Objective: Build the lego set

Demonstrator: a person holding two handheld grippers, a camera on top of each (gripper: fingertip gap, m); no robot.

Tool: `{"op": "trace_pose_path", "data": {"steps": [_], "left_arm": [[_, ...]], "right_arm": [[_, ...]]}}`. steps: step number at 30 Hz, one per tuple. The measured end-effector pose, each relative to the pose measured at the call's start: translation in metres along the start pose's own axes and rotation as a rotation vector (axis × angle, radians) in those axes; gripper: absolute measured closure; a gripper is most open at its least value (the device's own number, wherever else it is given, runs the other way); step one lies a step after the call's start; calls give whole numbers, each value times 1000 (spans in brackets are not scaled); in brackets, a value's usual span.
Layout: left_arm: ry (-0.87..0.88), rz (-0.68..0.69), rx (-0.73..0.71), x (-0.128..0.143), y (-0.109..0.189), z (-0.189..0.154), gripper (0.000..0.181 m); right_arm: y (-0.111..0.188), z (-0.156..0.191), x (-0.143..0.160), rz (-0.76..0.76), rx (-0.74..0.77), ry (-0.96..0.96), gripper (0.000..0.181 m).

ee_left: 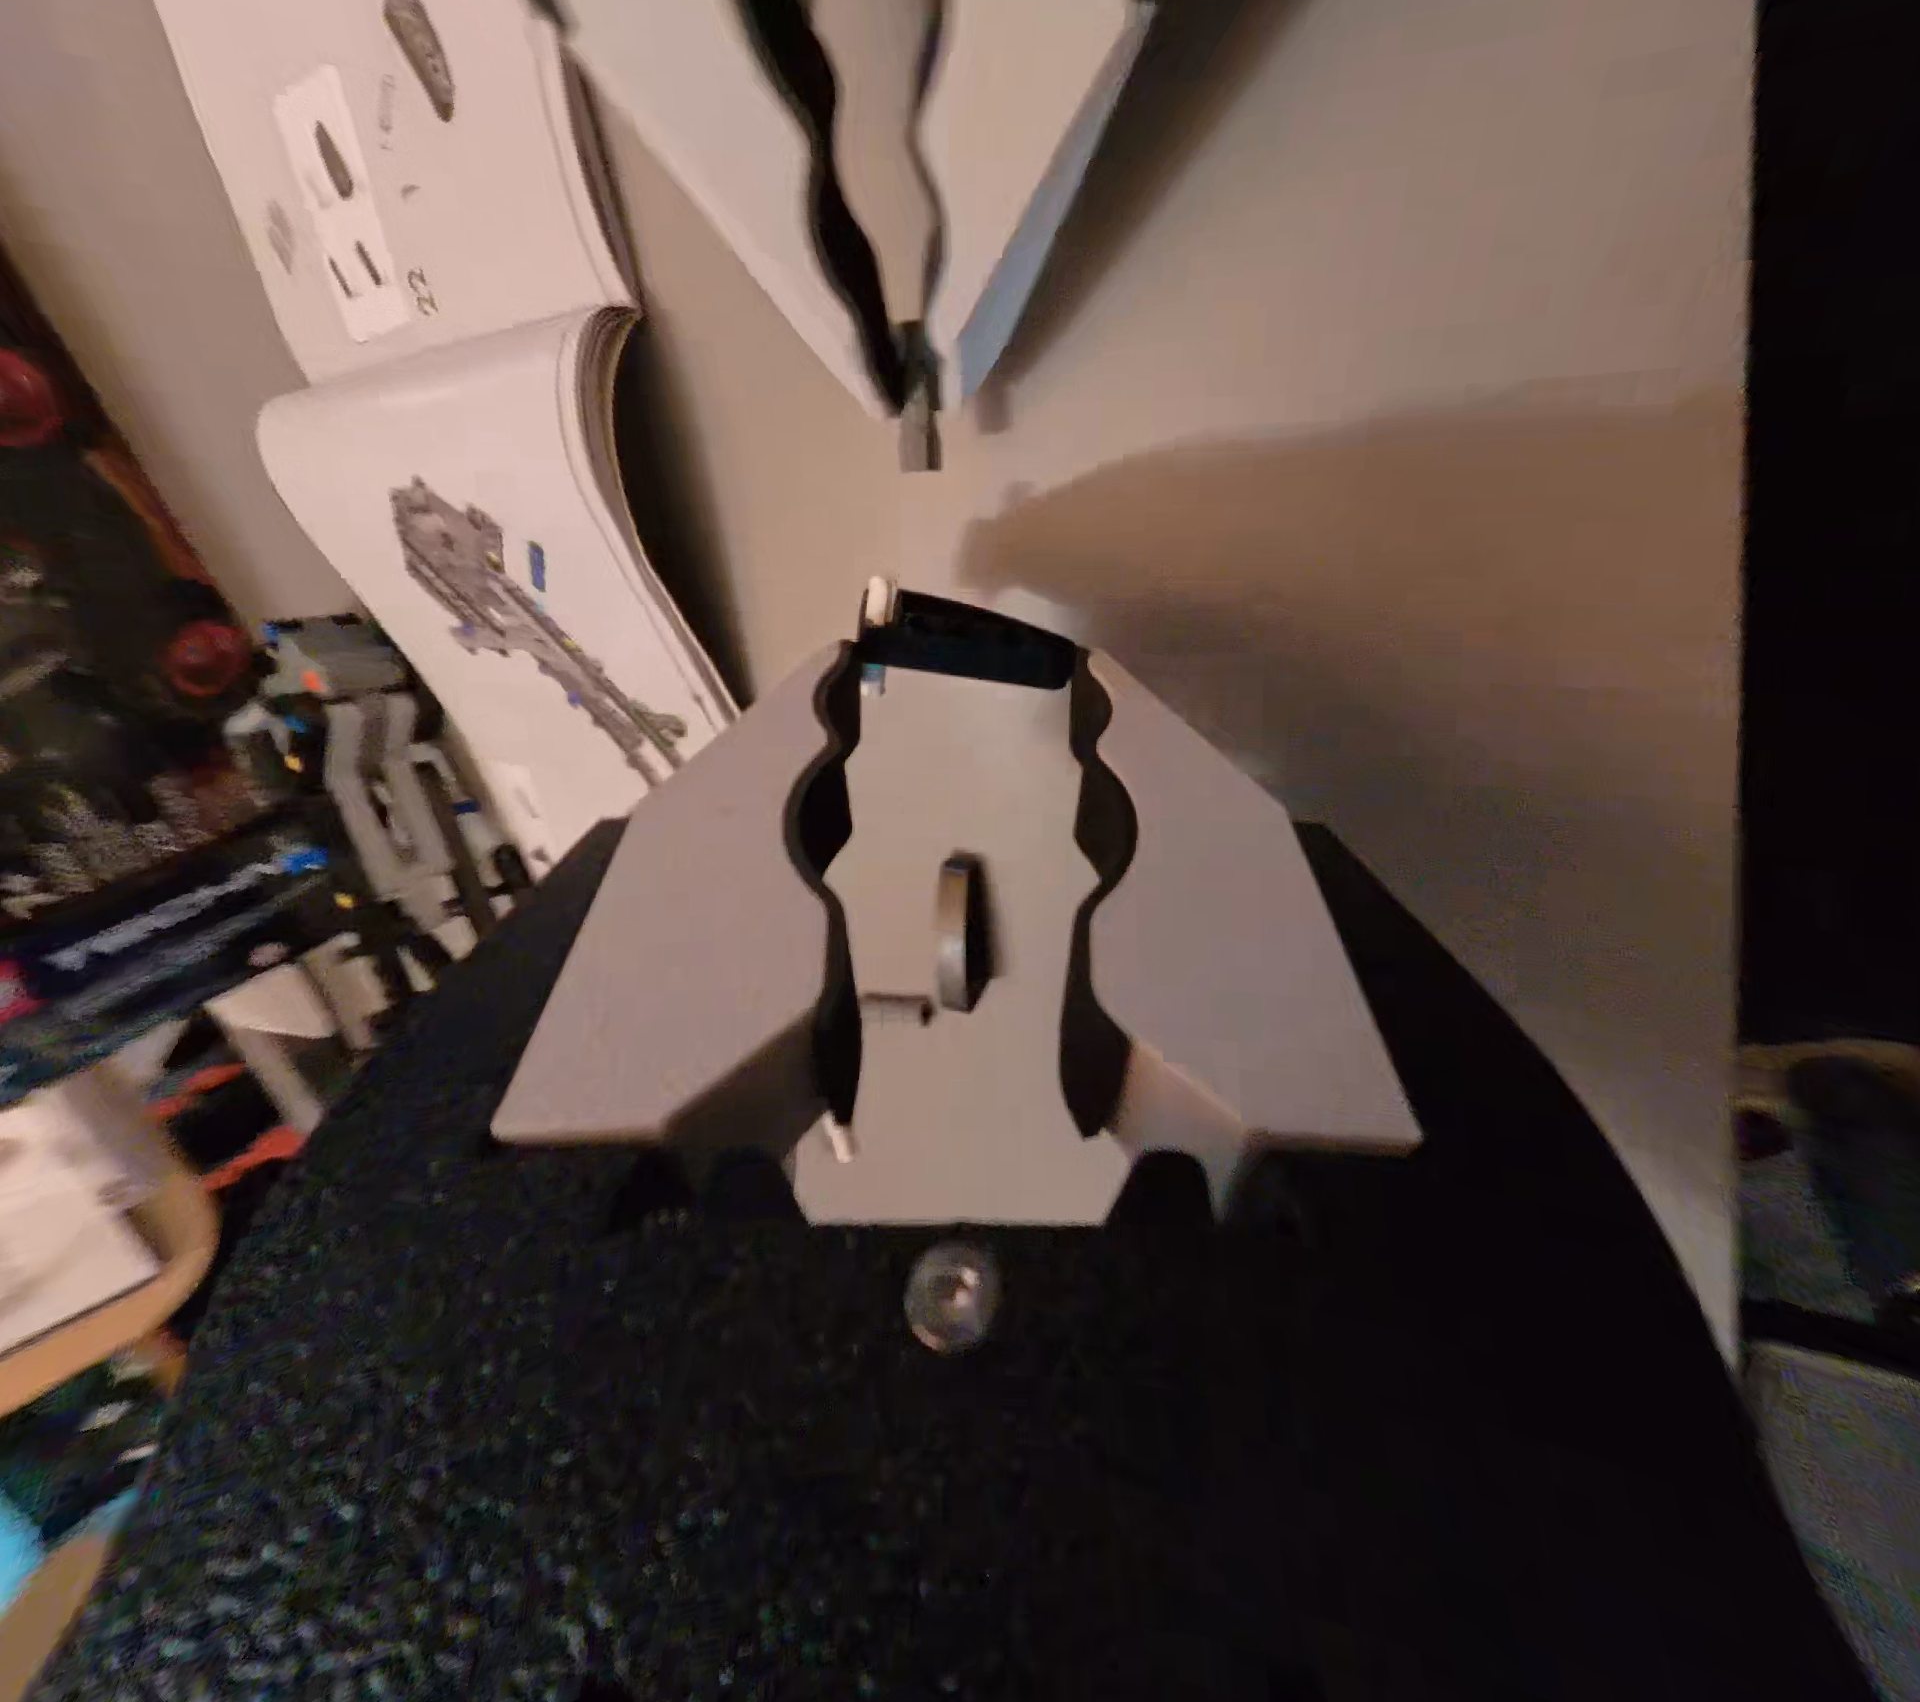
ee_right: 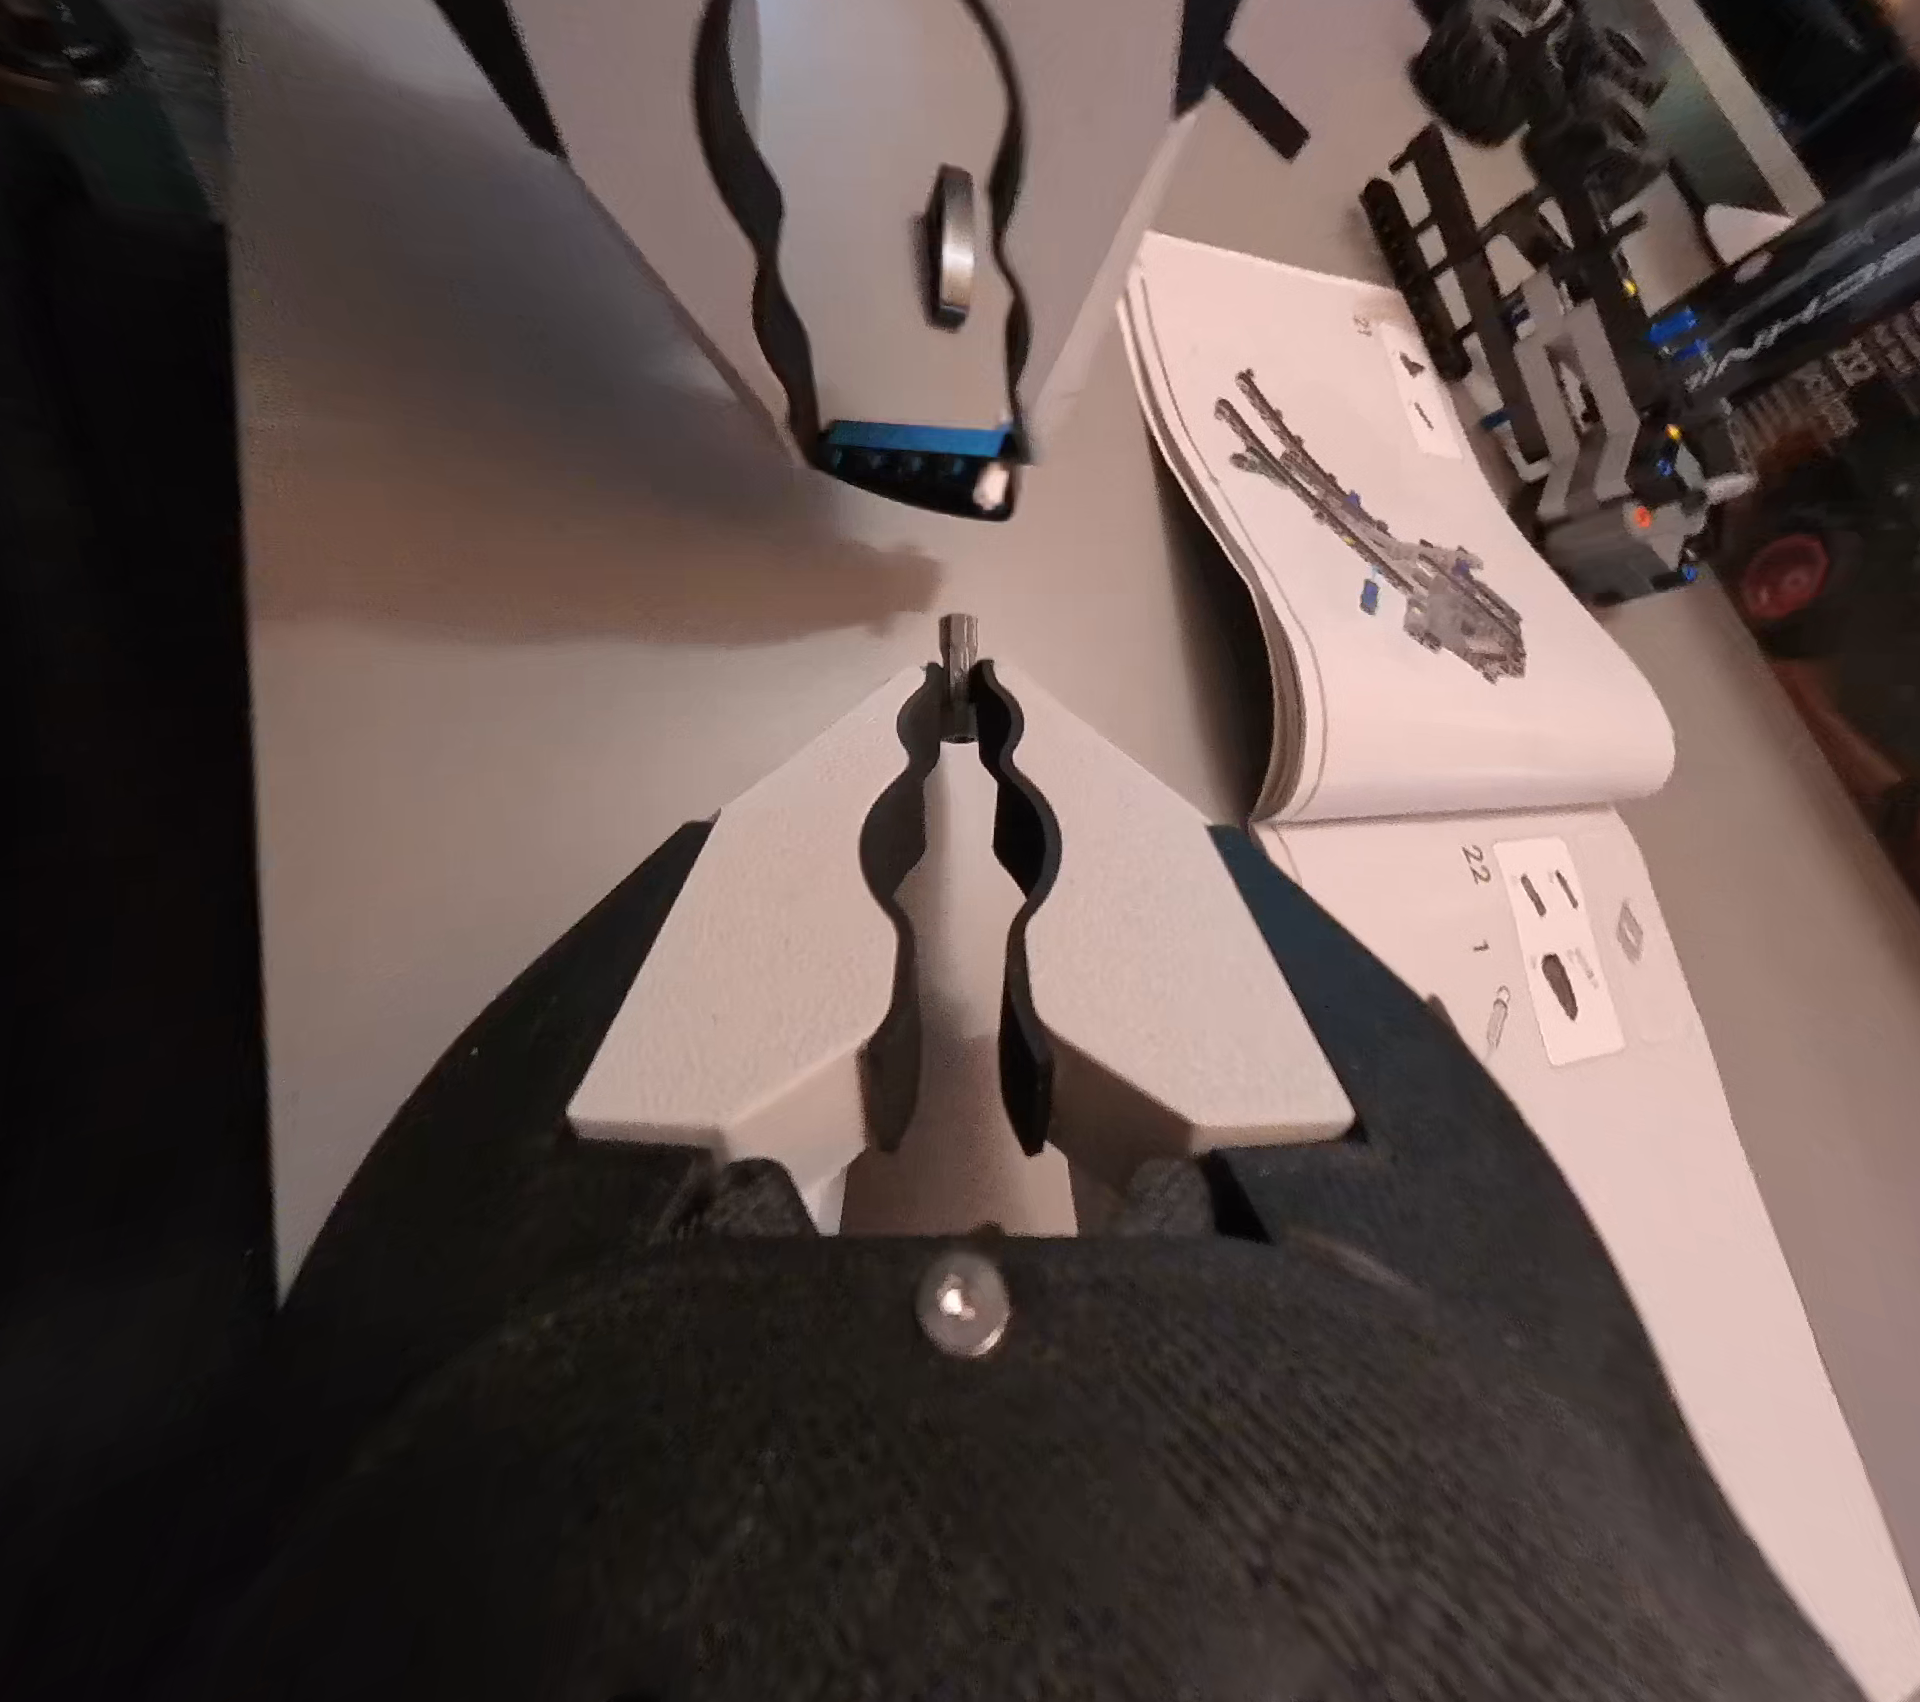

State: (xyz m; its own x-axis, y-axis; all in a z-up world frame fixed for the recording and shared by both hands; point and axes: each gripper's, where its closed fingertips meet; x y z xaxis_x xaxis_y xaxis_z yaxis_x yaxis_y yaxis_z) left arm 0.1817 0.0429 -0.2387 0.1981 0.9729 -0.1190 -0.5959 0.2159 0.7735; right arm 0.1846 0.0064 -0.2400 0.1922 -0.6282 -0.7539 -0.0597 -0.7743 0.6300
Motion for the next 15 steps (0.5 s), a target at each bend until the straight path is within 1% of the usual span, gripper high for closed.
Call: {"op": "trace_pose_path", "data": {"steps": [3, 6, 8, 10, 12, 15], "left_arm": [[-145, 23, -111, 0, -2, 0, 143], [-179, 51, -222, -3, -4, 5, 143], [-160, 91, -260, -1, -5, 9, 142], [-105, 134, -288, 5, -8, 15, 142], [-44, 148, -307, 7, -9, 16, 143], [-2, 156, -323, 5, -11, 12, 142]], "right_arm": [[5, -8, -7, -69, 74, -1, 178], [10, -15, -17, -125, 143, 64, 178], [10, -15, -21, -144, 140, 91, 178], [6, -12, -18, -123, 116, 107, 178], [6, -14, -17, -107, 141, 125, 177], [6, -17, -16, -91, 184, 147, 178]]}}
Point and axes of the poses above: each gripper's, where its closed fingertips meet, y back along the fingers, x out of its underside, z = x × y across the jaws, and after that the axes turned 14 degrees about -x, right-handed
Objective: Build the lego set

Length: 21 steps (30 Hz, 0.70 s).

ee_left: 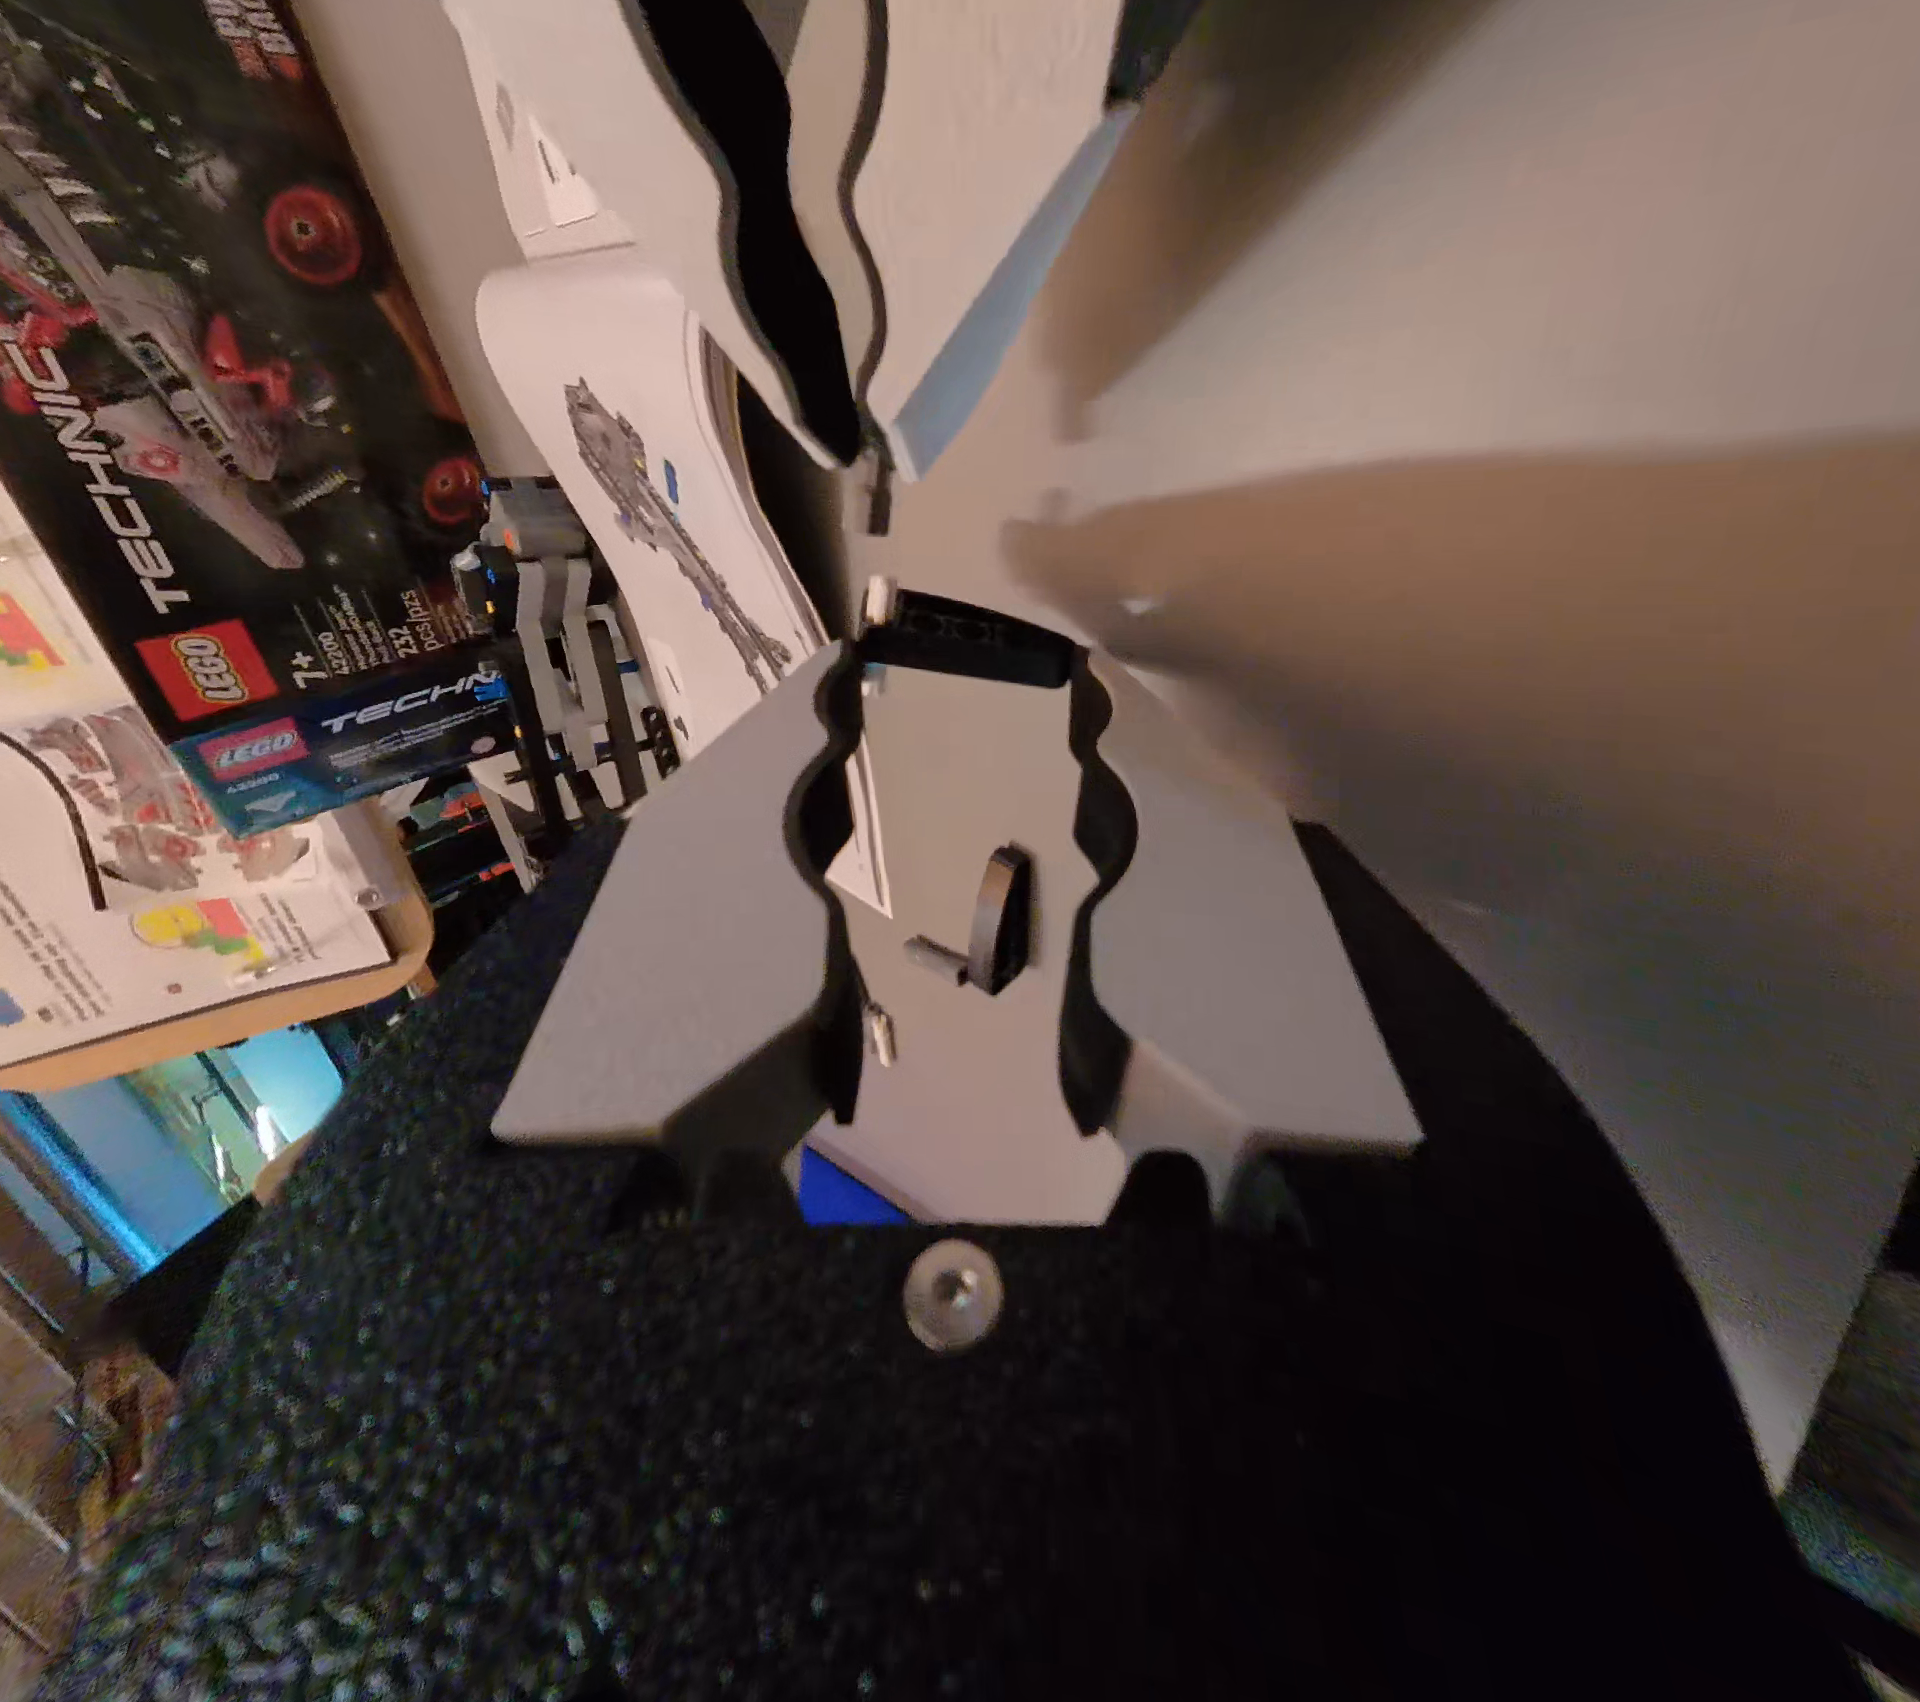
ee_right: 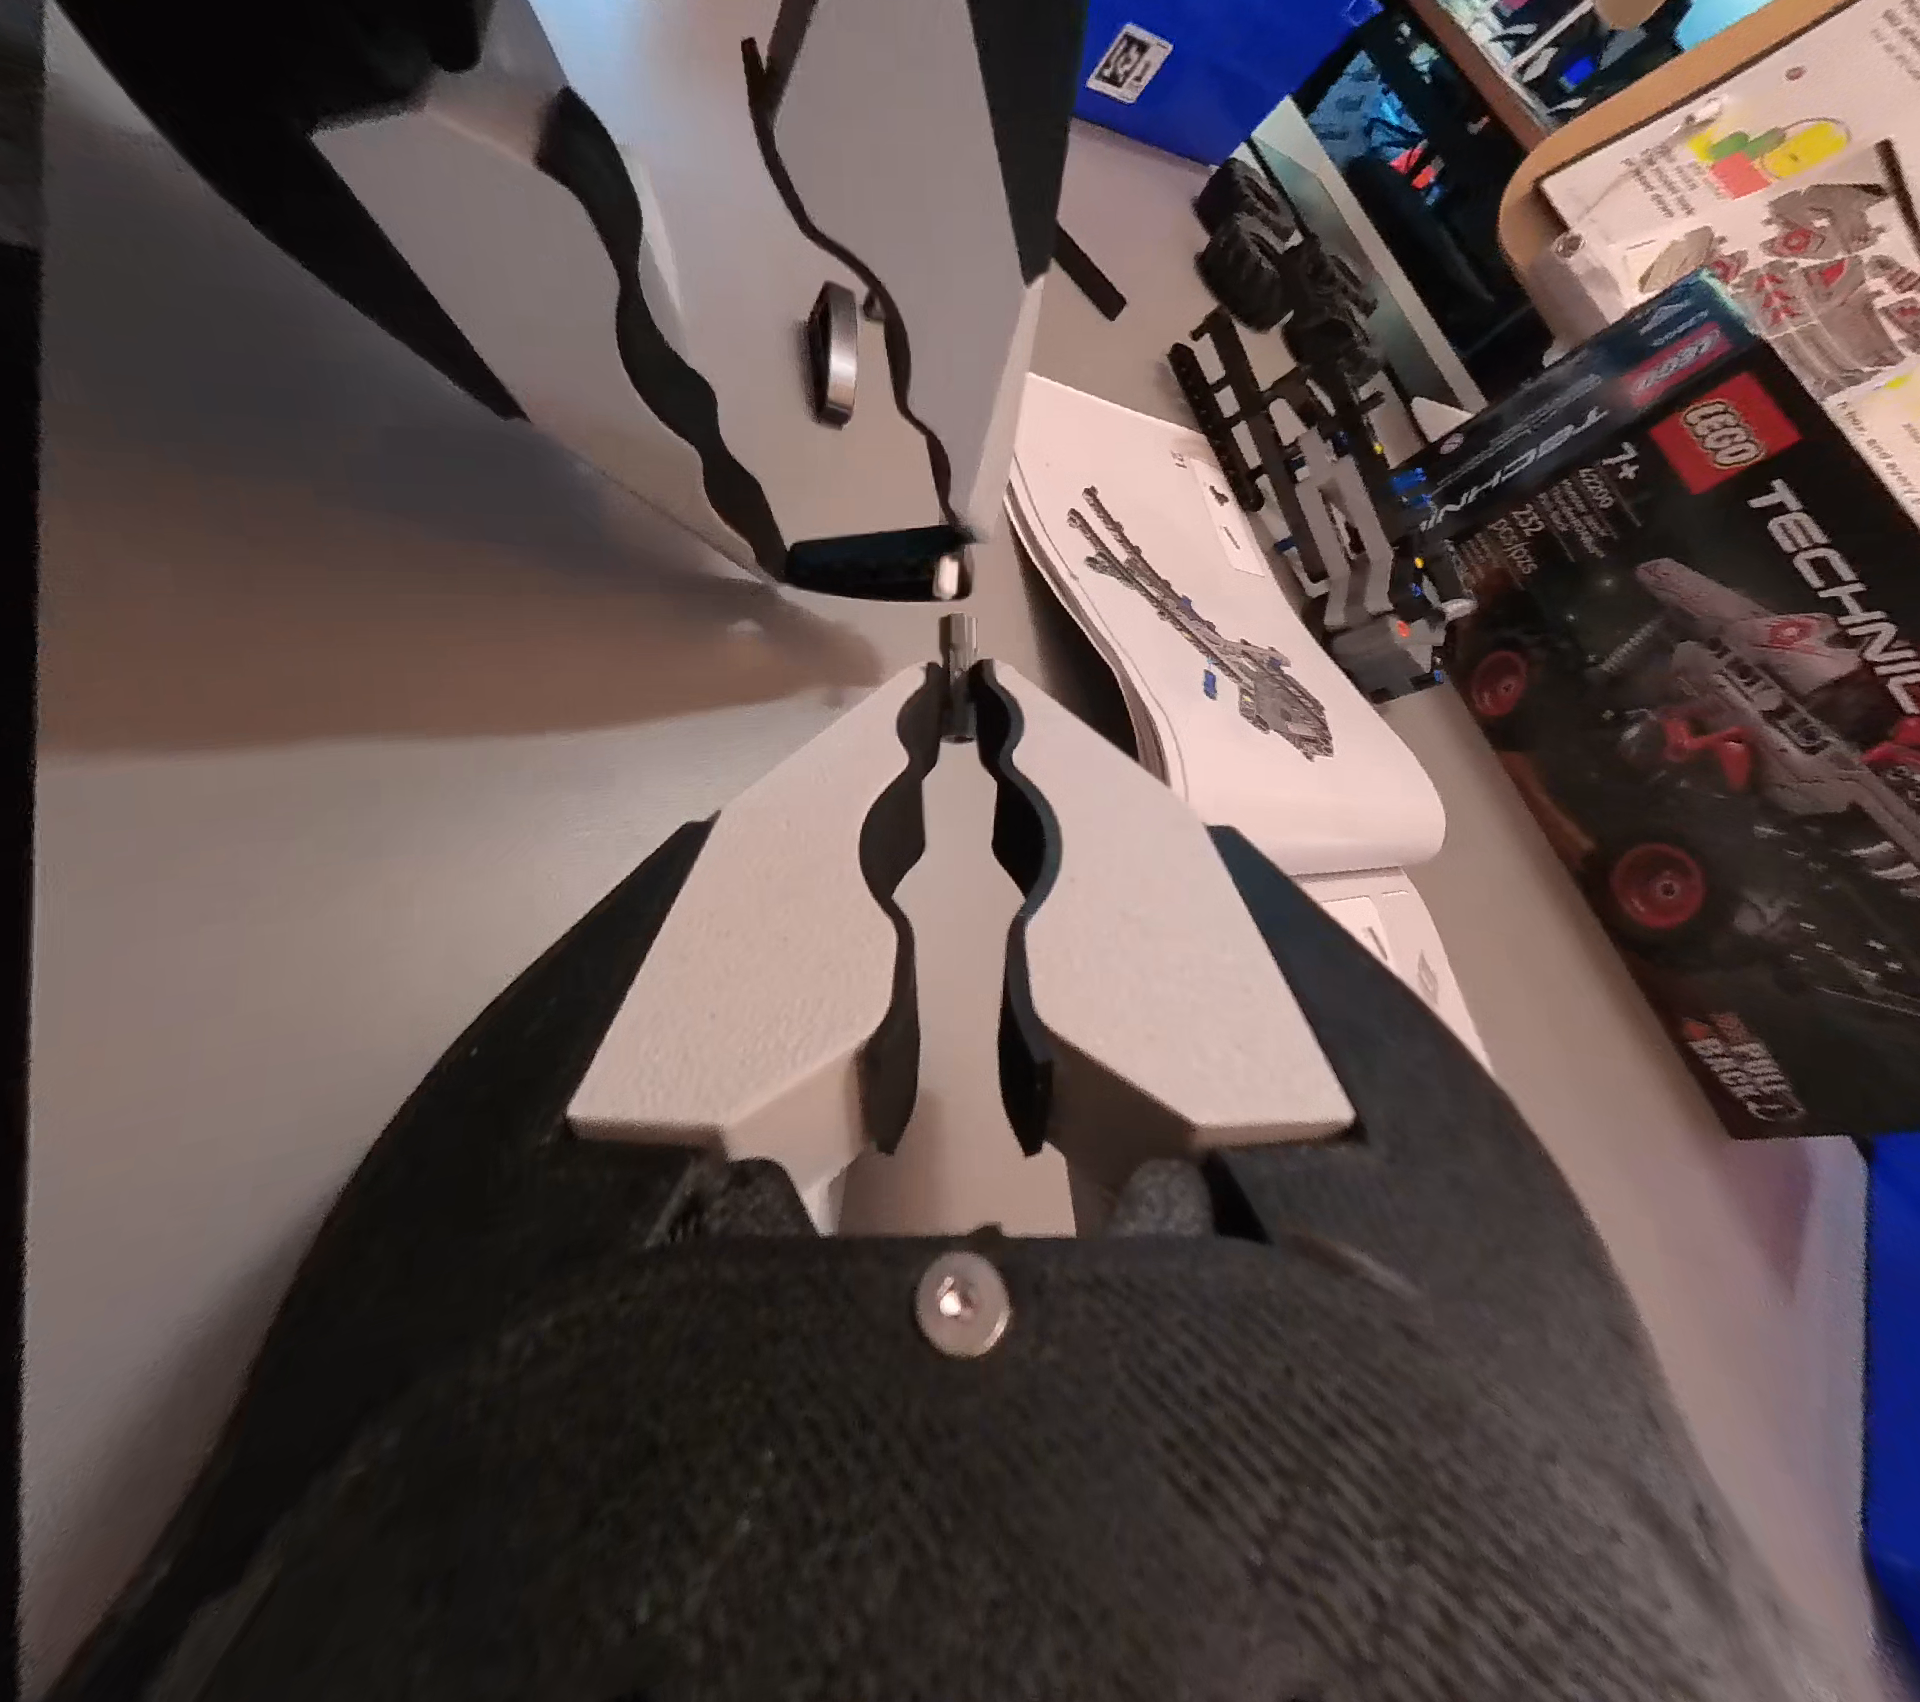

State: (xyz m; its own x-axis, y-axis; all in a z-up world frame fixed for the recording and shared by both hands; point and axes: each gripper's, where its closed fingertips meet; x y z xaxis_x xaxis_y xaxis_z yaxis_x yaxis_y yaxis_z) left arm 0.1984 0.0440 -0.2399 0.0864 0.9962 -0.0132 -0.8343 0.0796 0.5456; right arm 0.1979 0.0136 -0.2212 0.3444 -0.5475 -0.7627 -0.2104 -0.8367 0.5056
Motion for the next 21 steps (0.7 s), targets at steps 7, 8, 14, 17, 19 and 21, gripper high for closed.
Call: {"op": "trace_pose_path", "data": {"steps": [7, 8, 14, 17, 19, 21], "left_arm": [[32, -5, -19, -2, 0, -4, 142], [37, -8, -18, -3, 0, -4, 142], [20, -46, -84, -1, 1, 1, 143], [39, -78, -166, -4, 3, 11, 143], [0, -83, -233, -6, 3, 16, 143], [-34, -84, -303, -7, 2, 22, 143]], "right_arm": [[-5, 2, -3, 18, 48, 100, 178], [-6, 3, -4, 17, 48, 110, 178], [-4, 1, -3, 24, 71, 120, 178], [-4, -2, -2, 31, 92, 115, 178], [-4, -3, -2, 31, 93, 104, 178], [0, -4, -8, -26, 76, 53, 178]]}}
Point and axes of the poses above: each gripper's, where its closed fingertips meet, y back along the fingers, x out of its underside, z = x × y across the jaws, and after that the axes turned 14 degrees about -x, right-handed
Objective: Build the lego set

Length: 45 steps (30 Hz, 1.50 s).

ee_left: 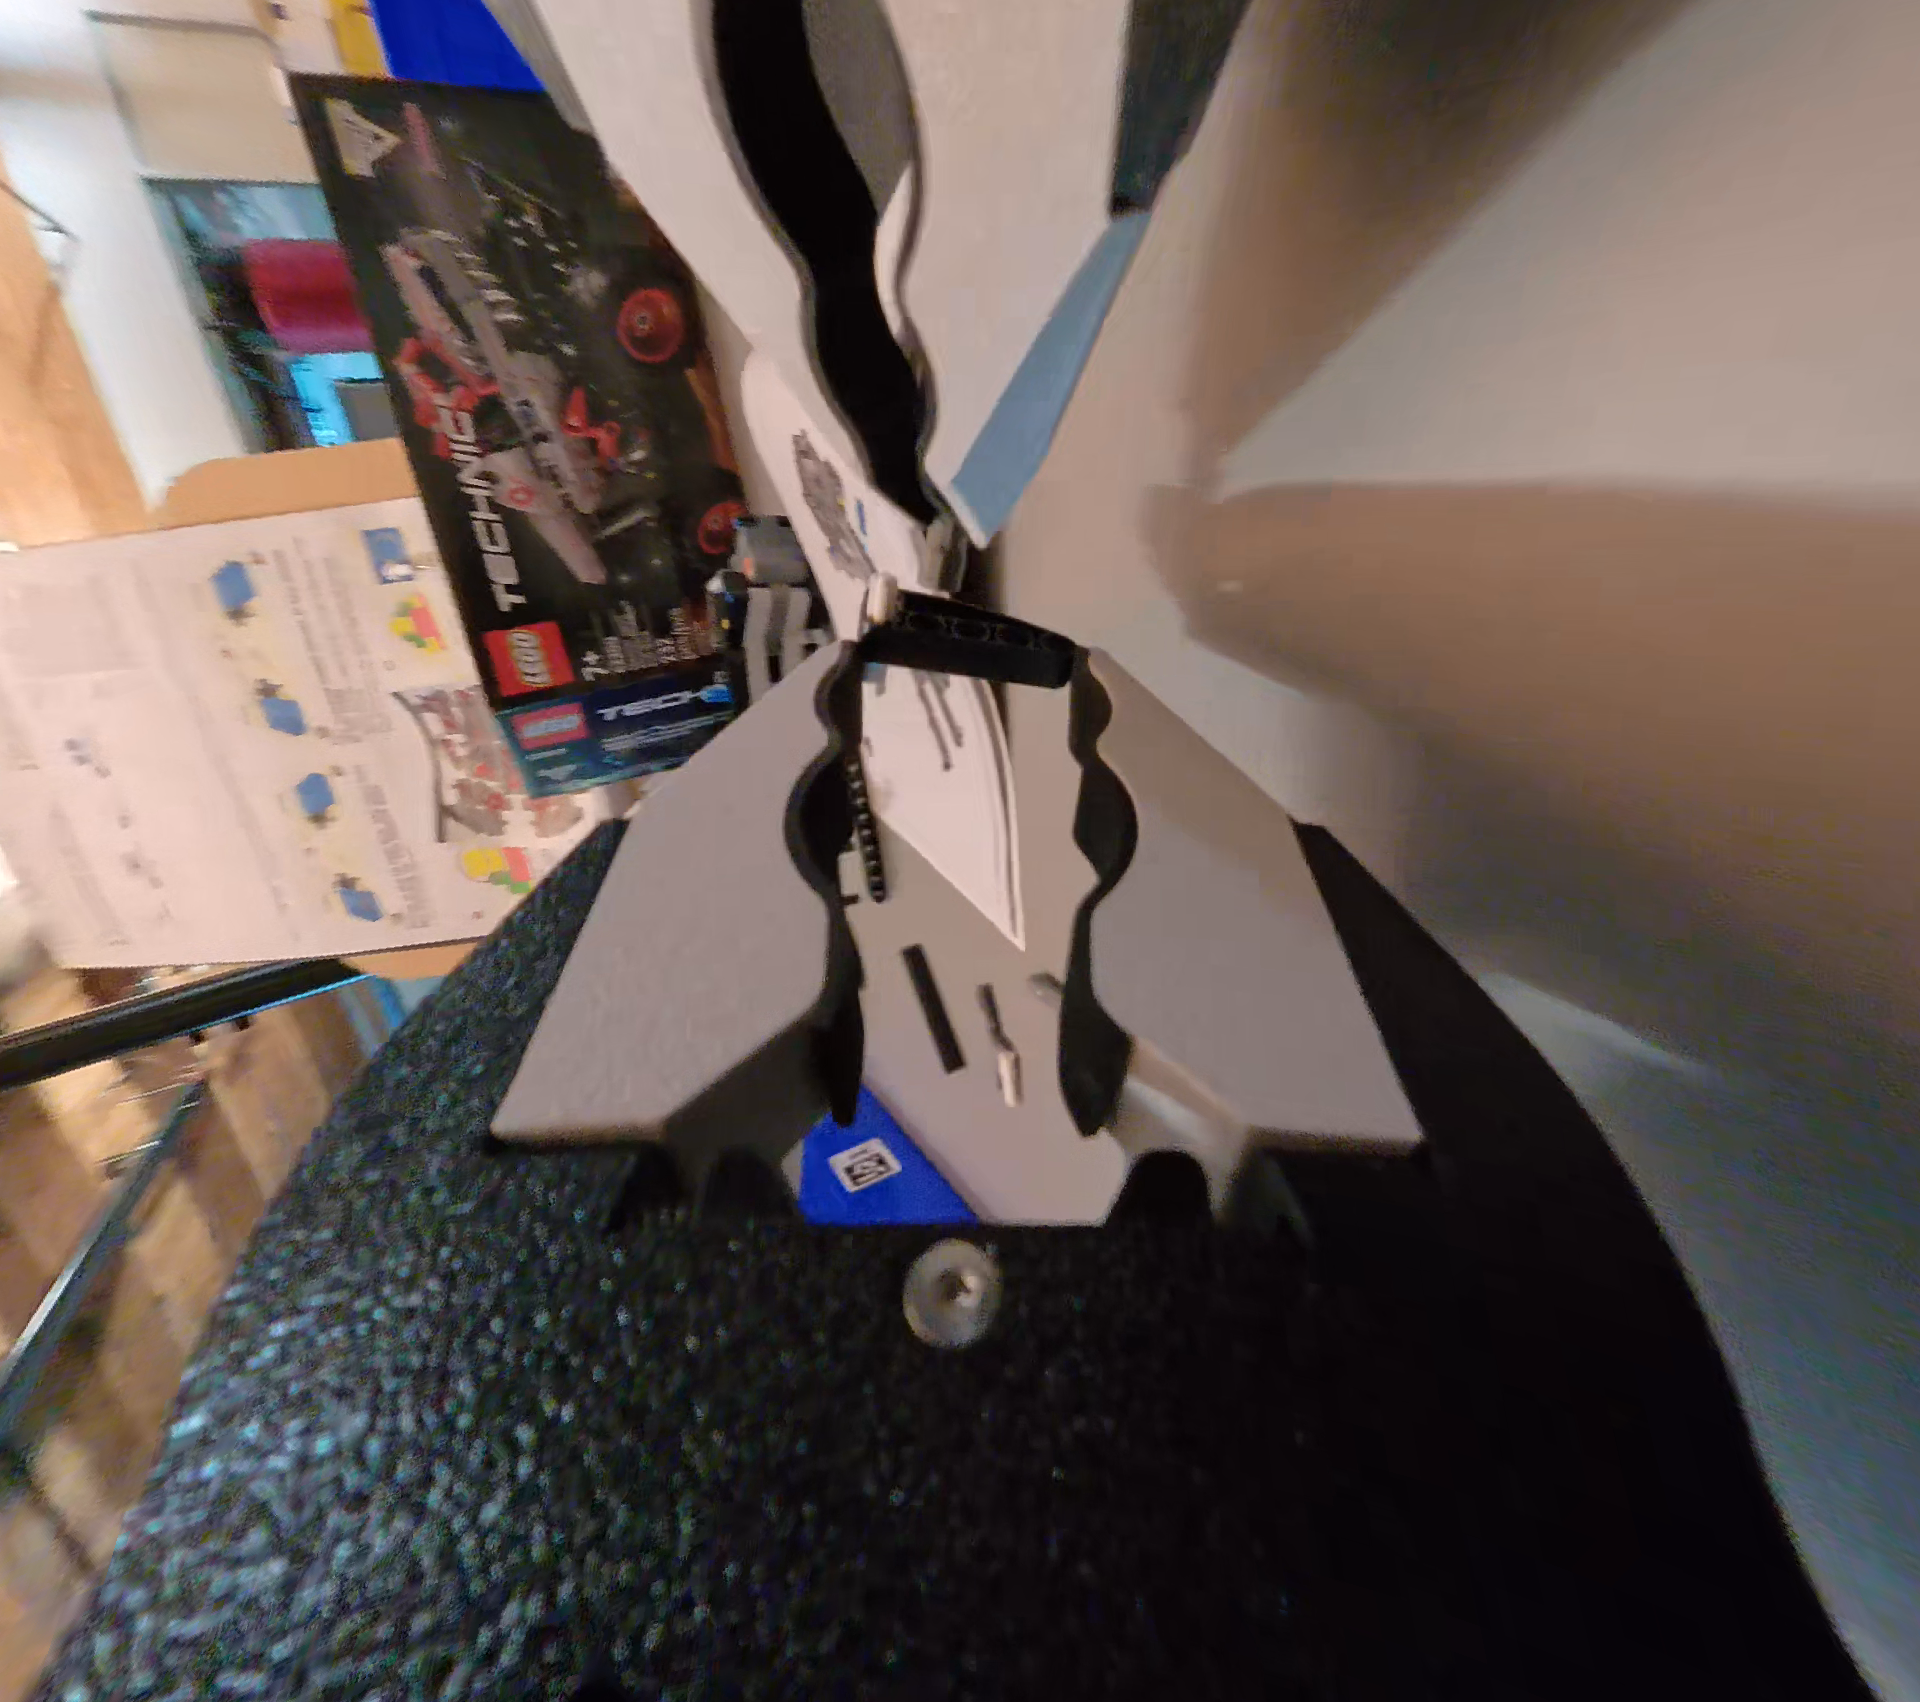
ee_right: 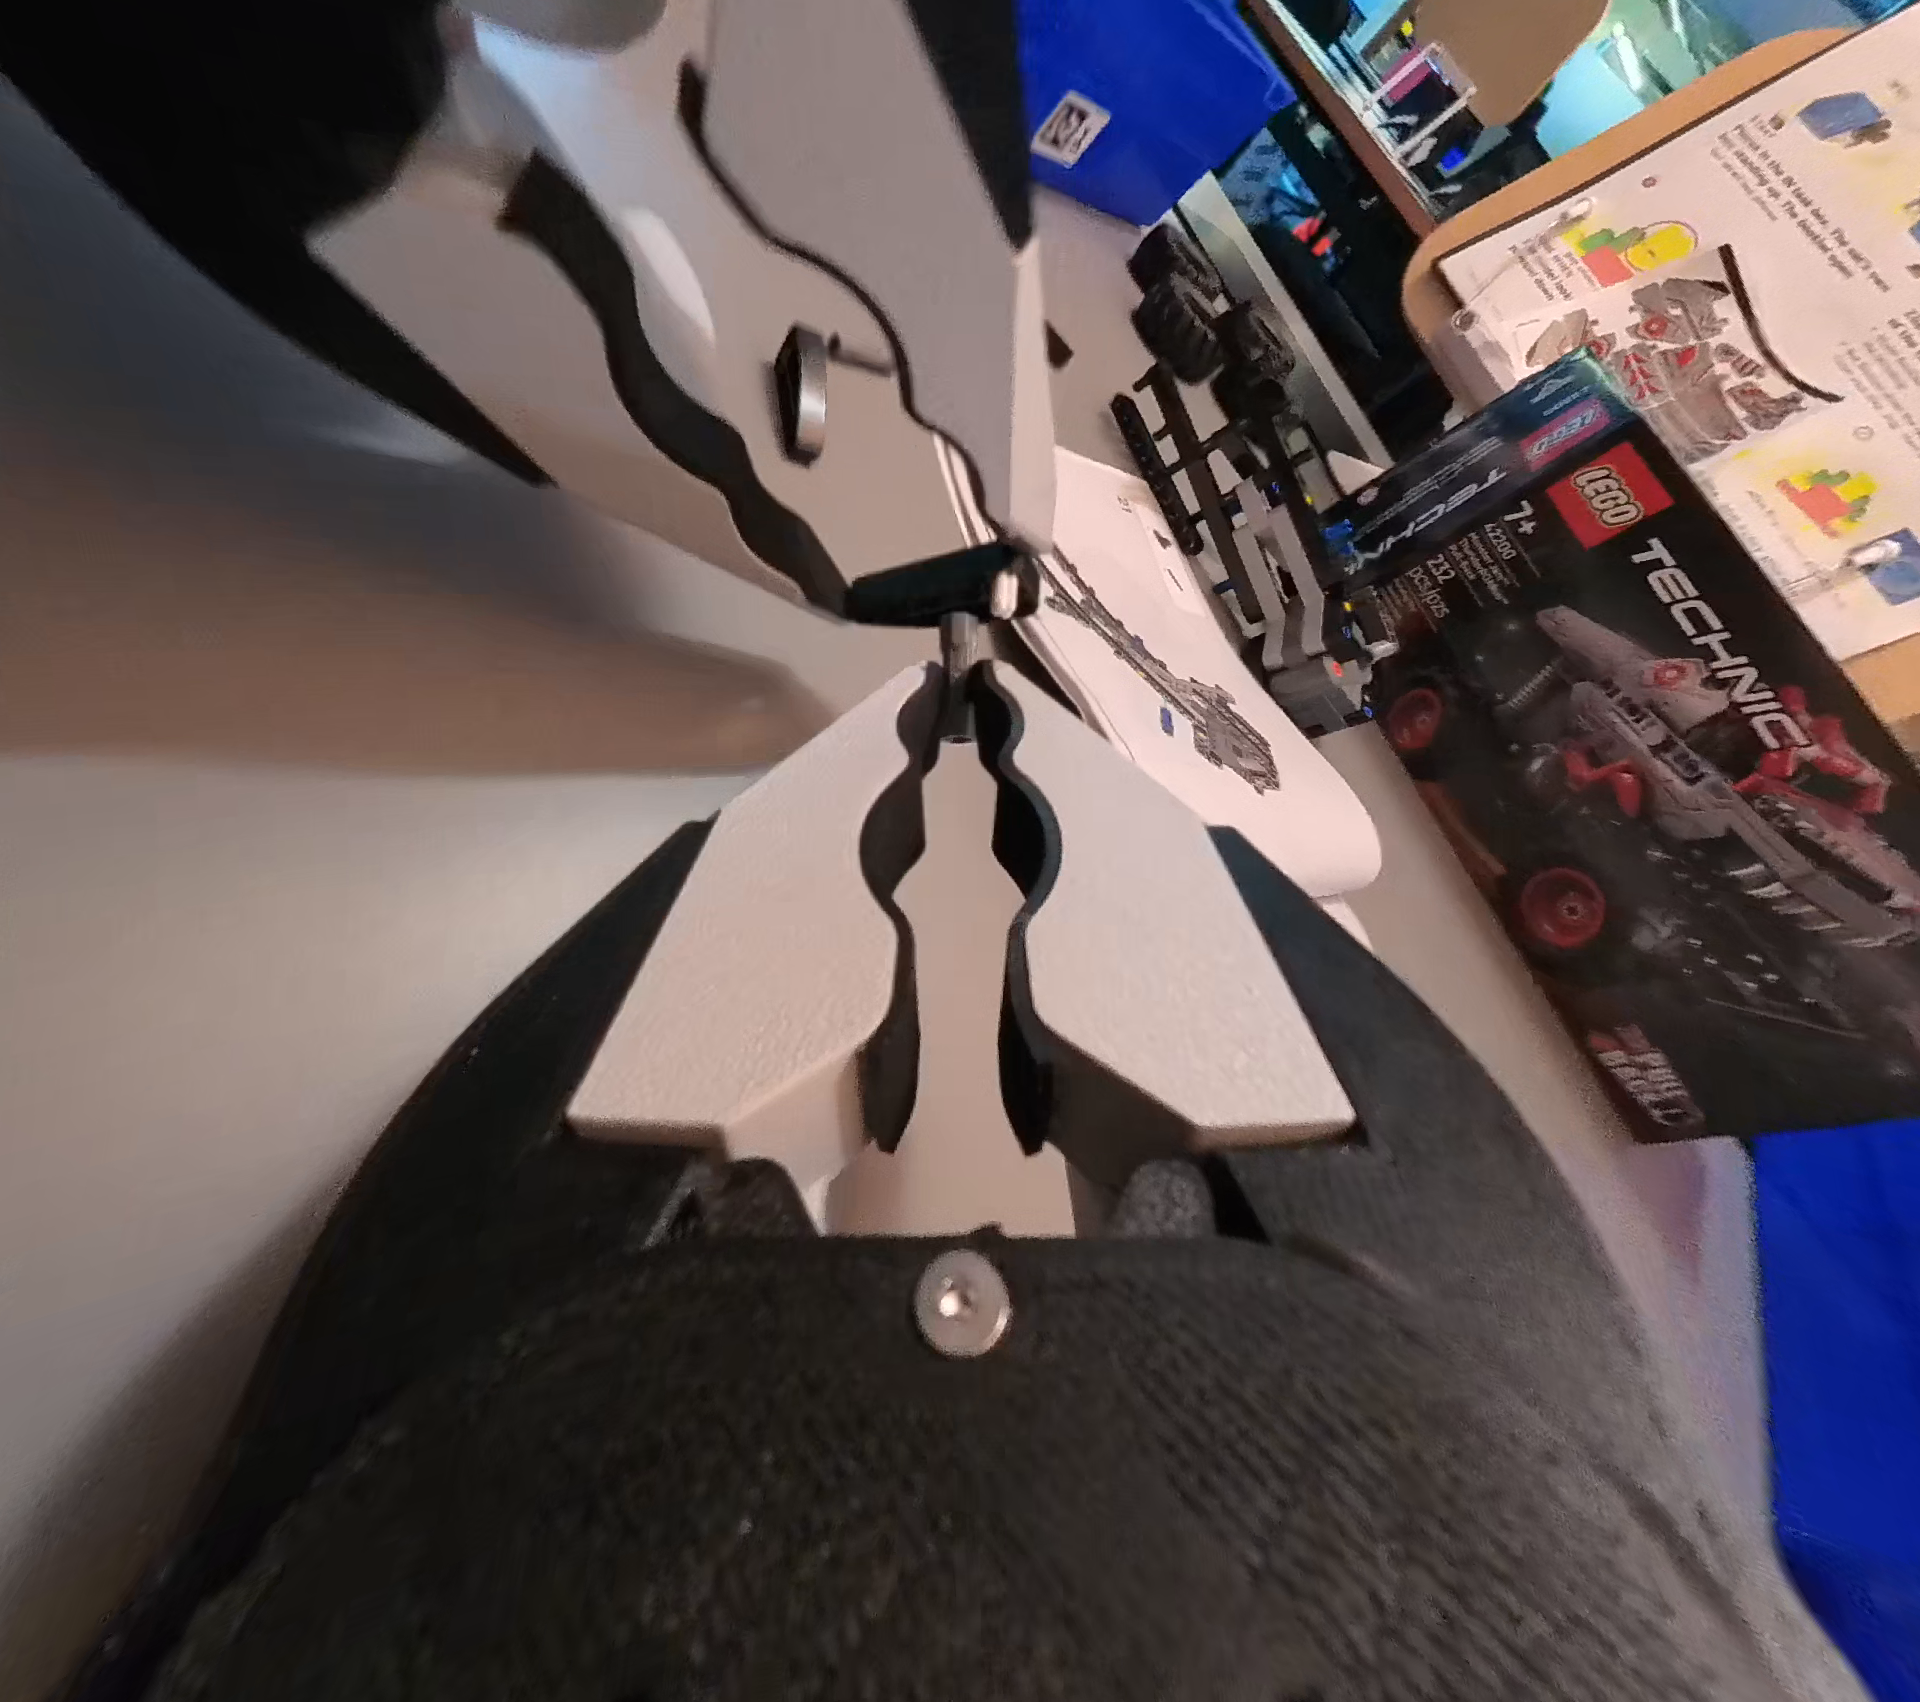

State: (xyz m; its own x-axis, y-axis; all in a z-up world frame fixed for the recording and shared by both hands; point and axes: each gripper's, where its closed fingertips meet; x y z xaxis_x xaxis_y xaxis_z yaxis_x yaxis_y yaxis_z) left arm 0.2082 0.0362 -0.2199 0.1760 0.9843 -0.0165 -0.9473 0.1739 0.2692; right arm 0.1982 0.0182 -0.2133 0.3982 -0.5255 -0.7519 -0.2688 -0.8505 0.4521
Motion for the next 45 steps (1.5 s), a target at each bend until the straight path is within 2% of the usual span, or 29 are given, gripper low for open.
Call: {"op": "trace_pose_path", "data": {"steps": [6, 11, 18, 26, 29, 30, 38, 42, 45], "left_arm": [[-71, -9, -173, -4, -5, 24, 143], [-63, -19, -189, -11, -5, 32, 143], [-115, -27, -202, -15, -6, 32, 143], [-267, -47, -285, -15, -2, 38, 144], [-262, -57, -263, -14, -3, 39, 144], [-274, -55, -256, -13, -4, 40, 144], [-249, -23, -166, -14, -8, 30, 144], [-218, 7, -174, -12, -11, 33, 144], [-270, 0, -199, -13, -8, 28, 147]], "right_arm": [[17, -14, -15, -158, 19, -187, 178], [26, -26, -12, -180, 77, -253, 178], [28, -24, -10, -155, 84, -216, 178], [30, -22, -15, -211, -42, -468, 177], [28, -25, -16, -148, 67, -317, 173], [28, -26, -16, -122, 105, -268, 178], [26, -28, -10, 147, 292, 161, 178], [25, -28, -12, 139, 310, 149, 178], [20, -19, -15, 77, 190, 21, 178]]}}
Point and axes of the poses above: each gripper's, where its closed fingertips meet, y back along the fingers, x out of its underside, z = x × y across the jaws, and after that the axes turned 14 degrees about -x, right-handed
